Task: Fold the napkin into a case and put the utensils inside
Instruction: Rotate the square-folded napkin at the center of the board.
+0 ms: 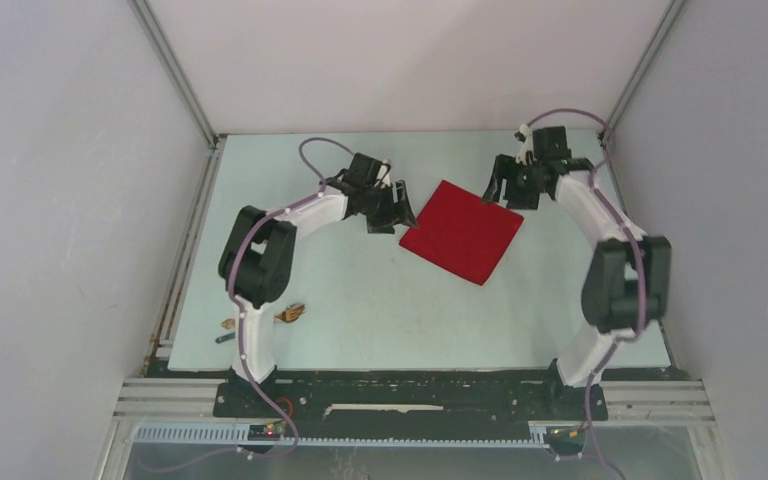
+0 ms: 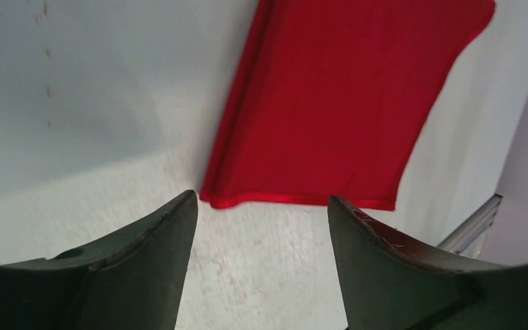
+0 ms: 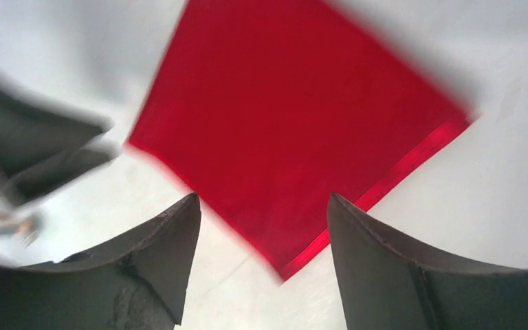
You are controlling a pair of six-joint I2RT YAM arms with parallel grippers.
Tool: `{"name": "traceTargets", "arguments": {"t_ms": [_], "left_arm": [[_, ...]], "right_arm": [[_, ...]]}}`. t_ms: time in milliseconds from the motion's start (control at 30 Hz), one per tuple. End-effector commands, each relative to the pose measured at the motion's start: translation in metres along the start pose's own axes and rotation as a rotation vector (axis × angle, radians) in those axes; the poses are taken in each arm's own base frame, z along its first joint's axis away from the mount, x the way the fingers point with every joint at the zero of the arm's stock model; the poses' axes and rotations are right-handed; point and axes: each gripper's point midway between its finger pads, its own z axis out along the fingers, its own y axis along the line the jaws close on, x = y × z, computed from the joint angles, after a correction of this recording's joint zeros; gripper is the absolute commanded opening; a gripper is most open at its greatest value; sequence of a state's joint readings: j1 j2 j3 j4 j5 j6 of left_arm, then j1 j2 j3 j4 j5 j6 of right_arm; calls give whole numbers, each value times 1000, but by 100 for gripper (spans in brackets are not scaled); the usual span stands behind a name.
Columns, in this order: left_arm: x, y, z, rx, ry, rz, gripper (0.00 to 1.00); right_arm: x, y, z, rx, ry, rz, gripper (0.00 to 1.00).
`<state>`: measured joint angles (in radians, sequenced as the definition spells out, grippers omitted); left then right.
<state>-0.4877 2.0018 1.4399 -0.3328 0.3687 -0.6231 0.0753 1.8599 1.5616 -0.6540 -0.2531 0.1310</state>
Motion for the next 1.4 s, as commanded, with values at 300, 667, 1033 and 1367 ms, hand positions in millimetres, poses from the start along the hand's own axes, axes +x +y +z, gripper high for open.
{"name": "traceTargets", "arguments": {"t_ms": [300,667,1033,1367], "left_arm": [[11,18,34,-32,165,83,62],[27,31,39,-64,203,39,42],[75,-2,39,8,134,-163,32],[156,-79,40,109,111,-260,39]], "right_arm": [[70,71,-88,-359,-88,89,71],[84,73,-98,-368,-89,97,69],[125,39,-92,-225,-48,242,67],[143,-33,-72,-45,-1,512,71]]}}
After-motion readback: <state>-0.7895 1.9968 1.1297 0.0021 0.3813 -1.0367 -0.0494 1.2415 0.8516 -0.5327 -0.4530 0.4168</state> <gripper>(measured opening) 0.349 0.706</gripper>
